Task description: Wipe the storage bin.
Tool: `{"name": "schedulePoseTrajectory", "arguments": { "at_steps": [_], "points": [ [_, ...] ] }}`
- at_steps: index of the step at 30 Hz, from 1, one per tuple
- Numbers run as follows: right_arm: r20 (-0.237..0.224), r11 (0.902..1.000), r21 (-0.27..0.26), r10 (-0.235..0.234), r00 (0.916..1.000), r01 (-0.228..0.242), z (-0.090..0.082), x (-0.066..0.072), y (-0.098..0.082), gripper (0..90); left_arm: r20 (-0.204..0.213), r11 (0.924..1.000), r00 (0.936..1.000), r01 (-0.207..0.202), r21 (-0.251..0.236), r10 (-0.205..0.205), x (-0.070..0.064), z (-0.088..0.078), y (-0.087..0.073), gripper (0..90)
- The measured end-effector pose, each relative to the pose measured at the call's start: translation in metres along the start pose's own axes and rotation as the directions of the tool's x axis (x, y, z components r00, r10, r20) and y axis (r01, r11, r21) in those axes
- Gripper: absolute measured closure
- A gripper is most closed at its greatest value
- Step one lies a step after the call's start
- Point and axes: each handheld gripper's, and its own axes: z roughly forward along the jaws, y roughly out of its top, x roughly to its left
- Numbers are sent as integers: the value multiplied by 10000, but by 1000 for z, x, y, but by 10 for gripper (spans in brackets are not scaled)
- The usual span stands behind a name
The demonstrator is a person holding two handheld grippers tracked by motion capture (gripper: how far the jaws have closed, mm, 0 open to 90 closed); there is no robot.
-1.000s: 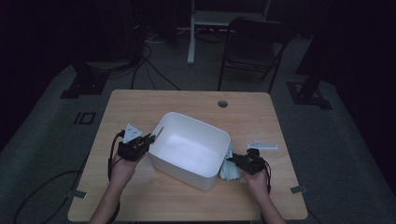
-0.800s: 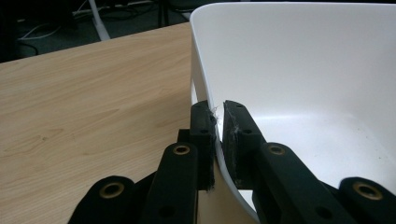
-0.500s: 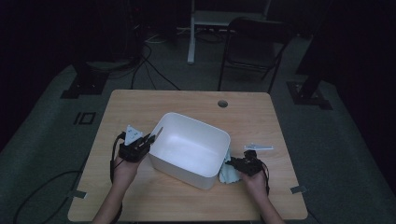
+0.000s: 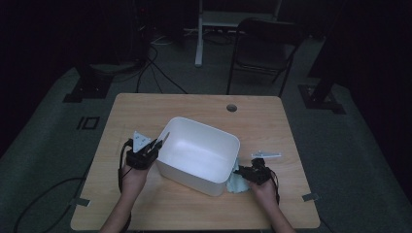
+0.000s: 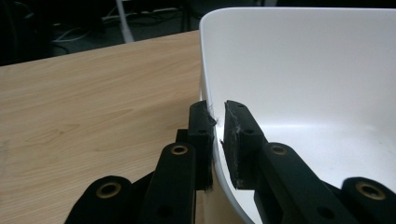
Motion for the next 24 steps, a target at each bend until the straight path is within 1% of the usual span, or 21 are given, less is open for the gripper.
{"name": "schedulePoseTrajectory", "arguments": {
  "at_steps": [2, 4, 6, 8, 9, 10, 11, 12, 13, 14, 16, 17, 18, 20, 22, 24],
  "points": [
    [-136, 9999, -86, 63, 9999, -65, -2, -1, 1, 835, -164, 10000, 9999, 1, -47, -1, -2, 0, 0, 813],
    [-411, 9996, -236, 158, 9990, -168, -8, 1, 1, 834, -225, 10000, 9997, 7, -50, -9, -2, 0, 0, 815],
    [-688, 9989, -465, -52, 9976, 20, -18, 10, 1, 834, -306, 10000, 9995, -45, -43, 43, -3, 0, 0, 816],
    [-993, 9972, -697, -339, 9945, 271, -28, 21, 0, 834, -272, 10000, 9996, 78, -49, -79, -3, 1, 0, 819],
    [-1036, 9953, -845, -552, 9931, 466, -31, 25, -1, 833, -231, 9999, 9997, 109, -60, -110, -3, 1, -1, 818],
    [-990, 9946, -867, -653, 9929, 567, -33, 27, -2, 834, -149, 9998, 9997, 177, -101, -179, -2, 1, -1, 817],
    [-957, 9944, -871, -680, 9931, 597, -31, 28, -2, 834, -31, 9995, 9996, 292, -123, -292, -1, 1, -1, 817],
    [-1000, 9945, -900, -622, 9930, 532, -29, 27, -3, 835, 9, 9995, 9995, 301, -137, -301, -1, 1, -2, 817],
    [-944, 9948, -881, -597, 9937, 513, -27, 26, -3, 834, 1, 9996, 9997, 259, -129, -259, -1, 1, -1, 816],
    [-814, 9956, -728, -645, 9946, 586, -25, 25, -4, 835, -7, 9997, 9998, 223, -100, -223, -1, 1, -1, 817],
    [-667, 9975, -463, -568, 9962, 538, -19, 23, -6, 835, 41, 9998, 9998, 184, -85, -184, -1, 1, -1, 816],
    [-571, 9978, -293, -617, 9965, 601, -15, 21, -7, 835, 41, 9998, 9998, 171, -74, -170, -1, 1, -1, 815],
    [-514, 9984, -162, -554, 9971, 546, -12, 20, -8, 835, 3, 9998, 9999, 159, -76, -159, -1, 1, -1, 813],
    [-484, 9982, 43, -588, 9971, 591, -7, 15, -8, 835, -131, 9996, 9996, 235, -132, -237, -1, 1, -1, 808],
    [-609, 9991, 62, -416, 9973, 420, -4, 11, -6, 834, -311, 9999, 9994, 135, -87, -137, -3, 1, -1, 805],
    [-601, 9992, 80, -396, 9974, 401, -4, 10, -4, 834, -375, 9999, 9992, 138, -77, -141, -3, 1, -1, 804]
  ]
}}
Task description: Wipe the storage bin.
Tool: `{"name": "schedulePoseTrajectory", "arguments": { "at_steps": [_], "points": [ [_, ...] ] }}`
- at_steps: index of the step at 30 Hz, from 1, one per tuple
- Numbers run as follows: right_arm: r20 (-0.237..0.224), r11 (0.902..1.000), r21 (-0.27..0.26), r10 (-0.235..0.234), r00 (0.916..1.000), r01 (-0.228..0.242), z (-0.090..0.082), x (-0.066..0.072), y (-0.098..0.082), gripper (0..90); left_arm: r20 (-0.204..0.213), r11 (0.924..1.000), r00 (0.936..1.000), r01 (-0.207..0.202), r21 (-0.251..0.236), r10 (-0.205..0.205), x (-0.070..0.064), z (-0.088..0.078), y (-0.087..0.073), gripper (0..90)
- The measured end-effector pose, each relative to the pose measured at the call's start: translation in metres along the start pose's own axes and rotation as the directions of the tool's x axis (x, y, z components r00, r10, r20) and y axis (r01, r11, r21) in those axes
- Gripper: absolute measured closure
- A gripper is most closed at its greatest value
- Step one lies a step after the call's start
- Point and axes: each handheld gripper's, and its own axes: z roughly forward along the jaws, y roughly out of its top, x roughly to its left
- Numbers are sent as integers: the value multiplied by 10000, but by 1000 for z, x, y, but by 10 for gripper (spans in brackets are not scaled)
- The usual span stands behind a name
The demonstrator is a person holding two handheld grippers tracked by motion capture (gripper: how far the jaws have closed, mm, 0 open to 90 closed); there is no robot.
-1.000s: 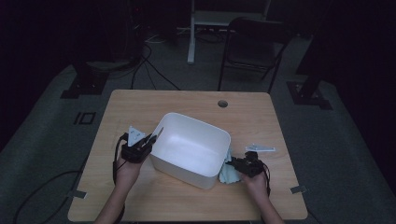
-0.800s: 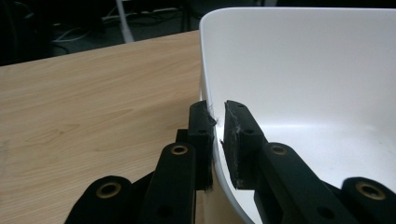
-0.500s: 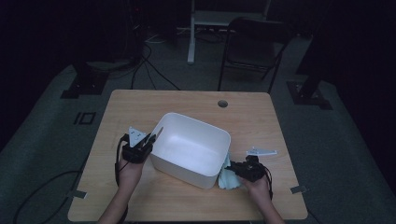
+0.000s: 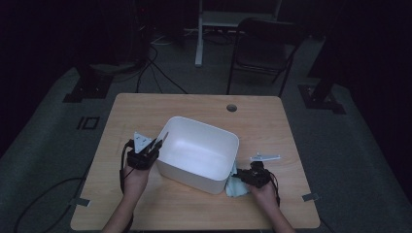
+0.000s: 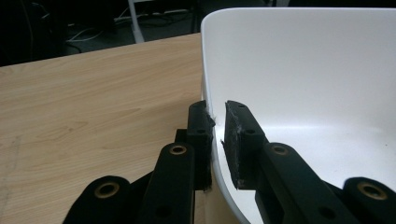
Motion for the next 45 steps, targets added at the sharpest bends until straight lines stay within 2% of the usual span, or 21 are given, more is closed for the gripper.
{"name": "schedulePoseTrajectory", "arguments": {
  "at_steps": [2, 6, 9, 12, 13, 14, 17, 19, 22, 25, 28, 32, 35, 36, 38, 40, 44, 45],
  "points": [
    [-45, 10000, -27, -13, 10000, 13, -3, 3, 0, 834, 14, 10000, 10000, 8, 29, -8, 0, 0, 0, 806],
    [-758, 9993, -268, -267, 9968, 247, -16, 11, -6, 833, -69, 10000, 10000, 36, 11, -36, -1, 1, 1, 812],
    [-998, 9975, -571, -481, 9938, 425, -27, 22, -10, 833, -117, 10000, 9999, -75, 25, 75, -2, 0, 1, 814],
    [-745, 9951, -569, -846, 9936, 804, -28, 33, -12, 832, 53, 10000, 10000, -18, 28, 18, -2, 1, 1, 816],
    [-631, 9951, -578, -832, 9945, 796, -26, 34, -13, 832, 190, 10000, 9998, -5, 34, 4, -1, 1, 1, 818],
    [-603, 9954, -617, -765, 9952, 728, -25, 34, -13, 832, 387, 10000, 9992, 75, 55, -77, 0, 1, 0, 816],
    [-372, 9966, -322, -770, 9963, 758, -18, 29, -14, 833, 572, 9999, 9983, -102, 128, 95, 2, 1, 1, 811],
    [-133, 9968, 73, -790, 9968, 791, -10, 26, -16, 833, 599, 9998, 9981, -122, 157, 112, 2, 1, 2, 807],
    [-127, 9976, 430, -528, 9985, 533, -2, 18, -19, 833, 642, 9998, 9979, 6, 179, -18, 4, 1, 2, 802],
    [-2, 9973, 479, -553, 9985, 552, -5, 22, -18, 833, 435, 9998, 9989, 166, 124, -171, 2, 1, 1, 807],
    [-155, 9968, 358, -708, 9974, 713, -18, 31, -17, 832, 283, 9997, 9994, 204, 115, -207, 1, 1, 1, 819],
    [-392, 9966, -355, -755, 9964, 741, -46, 46, -16, 832, 144, 9998, 9998, 133, 122, -134, 0, 1, 1, 821],
    [-822, 9888, -1376, -689, 9942, 572, -65, 59, -15, 827, 134, 9998, 9998, 146, 103, -148, 0, 1, 1, 822],
    [-822, 9888, -1376, -689, 9942, 572, -65, 59, -15, 827, 134, 9998, 9998, 146, 103, -148, 0, 1, 1, 822],
    [-1017, 9789, -1923, -906, 9907, 697, -71, 71, -12, 826, 174, 9998, 9997, 159, 117, -161, 0, 1, 1, 821],
    [-1016, 9719, -2194, -1100, 9887, 856, -71, 77, -9, 826, 269, 9998, 9995, 172, 140, -175, 0, 1, 2, 821],
    [-869, 9688, -2288, -1176, 9893, 950, -64, 79, -6, 823, 435, 9996, 9988, 231, 133, -236, 2, 2, 2, 816],
    [-759, 9705, -2203, -1171, 9902, 979, -63, 79, -6, 824, 389, 9998, 9992, 83, 161, -89, 0, 1, 2, 815]
  ]
}}
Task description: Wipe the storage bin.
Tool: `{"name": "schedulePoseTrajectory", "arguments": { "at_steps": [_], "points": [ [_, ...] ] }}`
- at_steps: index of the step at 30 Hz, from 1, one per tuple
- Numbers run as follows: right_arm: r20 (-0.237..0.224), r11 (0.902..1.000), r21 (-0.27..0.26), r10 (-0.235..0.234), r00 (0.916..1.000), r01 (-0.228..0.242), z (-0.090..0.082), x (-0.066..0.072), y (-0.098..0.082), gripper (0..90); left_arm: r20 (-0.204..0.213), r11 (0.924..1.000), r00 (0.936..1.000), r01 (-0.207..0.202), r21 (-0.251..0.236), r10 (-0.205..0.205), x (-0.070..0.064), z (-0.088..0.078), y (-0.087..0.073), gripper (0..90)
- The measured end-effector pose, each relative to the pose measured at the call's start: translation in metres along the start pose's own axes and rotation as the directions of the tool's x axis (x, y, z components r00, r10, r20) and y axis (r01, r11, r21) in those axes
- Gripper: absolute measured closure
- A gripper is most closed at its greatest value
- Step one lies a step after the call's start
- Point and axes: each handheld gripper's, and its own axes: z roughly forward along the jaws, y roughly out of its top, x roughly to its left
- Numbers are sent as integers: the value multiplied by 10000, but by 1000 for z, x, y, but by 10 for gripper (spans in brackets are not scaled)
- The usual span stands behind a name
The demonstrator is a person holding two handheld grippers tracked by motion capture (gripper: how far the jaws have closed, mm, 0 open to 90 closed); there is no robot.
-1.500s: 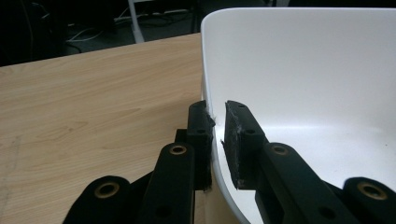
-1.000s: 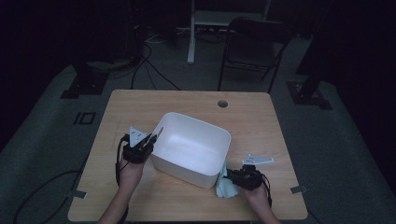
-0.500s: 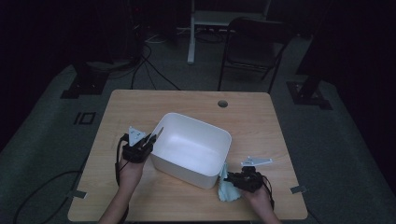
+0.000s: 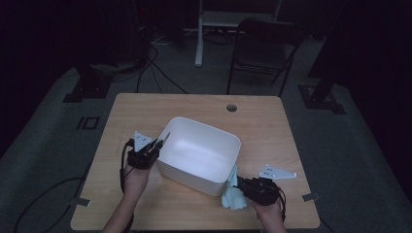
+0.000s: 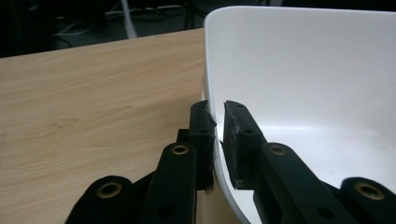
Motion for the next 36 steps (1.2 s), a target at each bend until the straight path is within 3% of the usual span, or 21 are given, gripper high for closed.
{"name": "schedulePoseTrajectory", "arguments": {
  "at_steps": [5, 6, 11, 15, 17, 20, 23, 24, 26, 30, 33, 36],
  "points": [
    [463, 9996, 291, 9, 9989, -22, 7, -4, -6, 829, 65, 9998, 9998, -162, 66, 162, 0, 0, 1, 813],
    [460, 9994, 312, 151, 9988, -166, 9, -6, -7, 830, 67, 9998, 9998, -183, 63, 183, 0, 0, 1, 813],
    [650, 9993, 362, 4, 9979, -27, 13, -12, -10, 830, 24, 9998, 9999, -162, 102, 162, 0, 0, 1, 809],
    [616, 9977, 603, 268, 9977, -305, 13, -17, -10, 830, -98, 10000, 9999, -73, 68, 74, -1, 0, 1, 806],
    [589, 9989, 424, 151, 9981, -176, 9, -16, -6, 830, -145, 10000, 9999, -80, 52, 81, -2, 0, 1, 807],
    [537, 9994, -349, 3, 9986, 16, -4, -13, 9, 830, 0, 9997, 9998, -196, 177, 196, -4, 1, 2, 808],
    [896, 9989, -370, -248, 9957, 282, -4, -11, 12, 831, 152, 9997, 9998, -163, 202, 160, -3, 1, 2, 809],
    [870, 9995, -259, -150, 9961, 174, -1, -12, 9, 832, -2, 9989, 9992, -398, 264, 398, -5, 1, 3, 818],
    [1038, 10000, -4, 34, 9946, -33, 5, -15, 4, 833, 98, 9995, 9997, -243, 204, 241, -4, 1, 2, 817],
    [886, 9994, 171, 294, 9956, -311, 5, -21, 5, 831, -36, 9995, 9997, -237, 200, 237, -4, 1, 2, 811],
    [752, 9985, -440, 346, 9966, -314, -5, -24, 15, 831, 26, 9990, 9993, -375, 235, 375, -6, 1, 3, 811],
    [922, 9987, -504, 166, 9956, -120, -3, -23, 19, 833, 128, 9994, 9995, -291, 209, 288, -6, 2, 3, 815]
  ]
}}
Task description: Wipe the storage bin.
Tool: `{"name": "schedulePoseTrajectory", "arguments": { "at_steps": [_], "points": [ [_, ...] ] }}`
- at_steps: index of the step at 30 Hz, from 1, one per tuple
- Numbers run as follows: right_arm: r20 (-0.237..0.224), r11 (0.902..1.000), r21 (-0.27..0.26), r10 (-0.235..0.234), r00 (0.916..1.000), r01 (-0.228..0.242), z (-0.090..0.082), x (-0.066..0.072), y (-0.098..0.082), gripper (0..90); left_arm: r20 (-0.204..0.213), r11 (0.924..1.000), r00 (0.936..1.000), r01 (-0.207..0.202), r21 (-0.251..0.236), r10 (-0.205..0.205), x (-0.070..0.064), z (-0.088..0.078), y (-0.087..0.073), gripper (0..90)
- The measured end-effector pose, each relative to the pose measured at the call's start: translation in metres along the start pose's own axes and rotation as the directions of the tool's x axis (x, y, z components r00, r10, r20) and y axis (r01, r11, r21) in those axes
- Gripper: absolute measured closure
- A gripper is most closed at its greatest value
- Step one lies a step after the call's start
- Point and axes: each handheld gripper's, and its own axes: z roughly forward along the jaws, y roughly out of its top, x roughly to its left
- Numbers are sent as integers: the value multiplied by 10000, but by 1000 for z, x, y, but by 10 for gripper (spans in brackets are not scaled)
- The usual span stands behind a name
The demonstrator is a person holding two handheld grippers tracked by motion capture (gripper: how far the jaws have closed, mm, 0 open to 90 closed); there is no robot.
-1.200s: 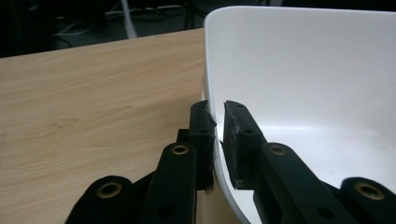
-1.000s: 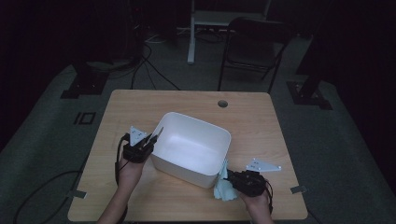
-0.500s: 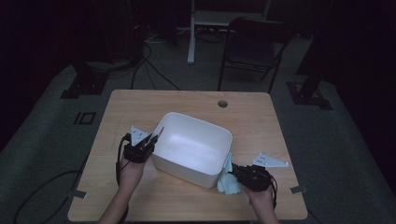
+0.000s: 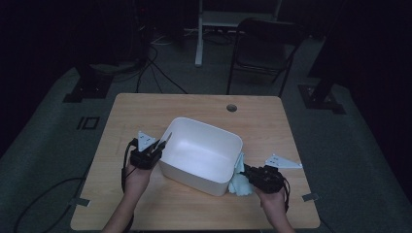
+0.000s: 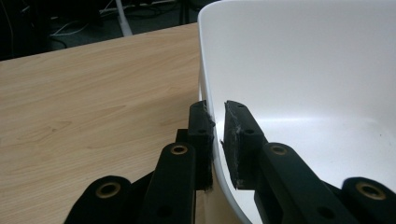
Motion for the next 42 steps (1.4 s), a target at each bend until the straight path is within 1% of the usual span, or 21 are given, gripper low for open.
{"name": "schedulePoseTrajectory", "arguments": {
  "at_steps": [1, 2, 3, 4, 5, 6, 7, 8, 9, 11, 13, 15, 18, 21, 23, 27, 30, 33, 36, 38, 42],
  "points": [
    [177, 9999, 99, -62, 9998, 61, 2, 1, -1, 834, 13, 10000, 10000, 31, -20, -31, 0, 0, 0, 814],
    [374, 9991, 394, -166, 9992, 151, 7, 1, -4, 835, -12, 10000, 10000, 16, -15, -16, 0, 0, 0, 815],
    [422, 9988, 485, -14, 9991, -6, 10, -2, -8, 834, -19, 10000, 10000, 17, -8, -17, 0, 0, 0, 814],
    [325, 9981, 563, 250, 9992, -269, 12, -5, -11, 834, -15, 10000, 10000, 52, -26, -52, 0, 0, 0, 811],
    [238, 9974, 615, 349, 9991, -363, 13, -8, -12, 834, -68, 10000, 10000, 56, -21, -56, 0, 0, 0, 807],
    [280, 9971, 643, 380, 9989, -398, 12, -10, -11, 833, -118, 10000, 9999, 42, -15, -42, 0, 0, 0, 806],
    [340, 9974, 667, 252, 9991, -274, 12, -10, -9, 833, -137, 10000, 9999, 64, -24, -65, 0, 0, 0, 806],
    [388, 9977, 642, 173, 9991, -198, 11, -10, -7, 833, -139, 10000, 9999, 46, -23, -47, 0, 0, 0, 805],
    [406, 9988, 455, 186, 9990, -205, 10, -12, -4, 833, -155, 10000, 9999, 27, -19, -27, -1, 0, 0, 804],
    [393, 9993, 195, 313, 9987, -321, 8, -16, 2, 832, -82, 10000, 10000, -56, 11, 56, 0, 0, 0, 805],
    [423, 9995, 235, 223, 9989, -233, 12, -19, 5, 833, 81, 10000, 10000, 18, 20, -19, 1, 0, 0, 806],
    [530, 9984, 459, 291, 9982, -315, 17, -22, 3, 834, 56, 10000, 10000, 5, 25, -5, 1, 0, 0, 804],
    [471, 9972, 629, 364, 9982, -393, 18, -30, 4, 832, 3, 10000, 10000, 37, 47, -37, 1, 0, 0, 802],
    [649, 9994, 221, 265, 9975, -280, 15, -35, 16, 831, 20, 10000, 10000, -26, 88, 26, 0, 0, 1, 803],
    [842, 9996, 161, 214, 9962, -228, 16, -40, 24, 831, 117, 10000, 9999, -4, 87, 3, 0, 0, 1, 804],
    [1214, 9979, 381, 468, 9915, -517, 28, -47, 17, 832, 72, 10000, 10000, 61, 69, -61, -1, 0, 0, 802],
    [1311, 9958, 570, 644, 9893, -723, 34, -53, 11, 831, 31, 9998, 9998, 182, -7, -182, -1, 0, 0, 790],
    [1302, 9970, 480, 548, 9900, -615, 30, -53, 13, 830, 222, 9998, 9996, 177, 95, -179, 1, 0, 0, 762],
    [1345, 9984, 183, 509, 9896, -538, 19, -53, 17, 830, 606, 9994, 9979, 229, 243, -243, 1, -1, 0, 655],
    [1397, 9985, 20, 546, 9887, -554, 10, -53, 17, 830, 563, 9995, 9984, 86, 297, -102, -2, -3, 0, 607],
    [1474, 9969, -118, 785, 9860, -777, -8, -55, 8, 828, 658, 9993, 9977, 166, 335, -188, -4, -11, -1, 558]
  ]
}}
